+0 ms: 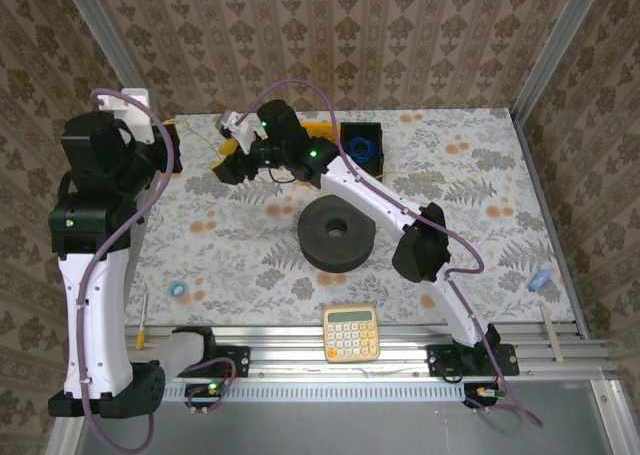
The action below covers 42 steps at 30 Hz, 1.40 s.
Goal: Wrap the cables
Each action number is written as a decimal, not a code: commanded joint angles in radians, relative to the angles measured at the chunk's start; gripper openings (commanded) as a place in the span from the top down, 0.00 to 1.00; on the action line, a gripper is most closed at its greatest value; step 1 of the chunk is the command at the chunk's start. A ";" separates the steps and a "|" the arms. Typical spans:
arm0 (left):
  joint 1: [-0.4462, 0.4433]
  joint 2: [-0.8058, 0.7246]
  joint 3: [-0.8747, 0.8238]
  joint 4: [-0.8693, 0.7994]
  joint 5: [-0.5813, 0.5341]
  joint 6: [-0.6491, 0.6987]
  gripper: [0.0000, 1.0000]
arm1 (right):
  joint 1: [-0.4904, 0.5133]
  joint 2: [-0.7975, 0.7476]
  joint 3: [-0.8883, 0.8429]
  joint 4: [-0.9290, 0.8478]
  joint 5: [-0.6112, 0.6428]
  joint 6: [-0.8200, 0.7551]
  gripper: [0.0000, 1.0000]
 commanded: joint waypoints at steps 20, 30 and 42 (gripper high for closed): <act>-0.006 -0.046 -0.015 -0.052 -0.006 0.021 0.78 | -0.009 0.066 0.126 0.055 0.056 -0.016 1.00; -0.006 -0.224 -0.220 -0.144 0.060 -0.051 0.14 | -0.060 0.082 0.169 0.035 -0.019 -0.062 1.00; -0.089 -0.316 -0.800 0.185 0.342 -0.279 0.04 | -0.083 0.098 0.246 0.004 -0.009 -0.087 1.00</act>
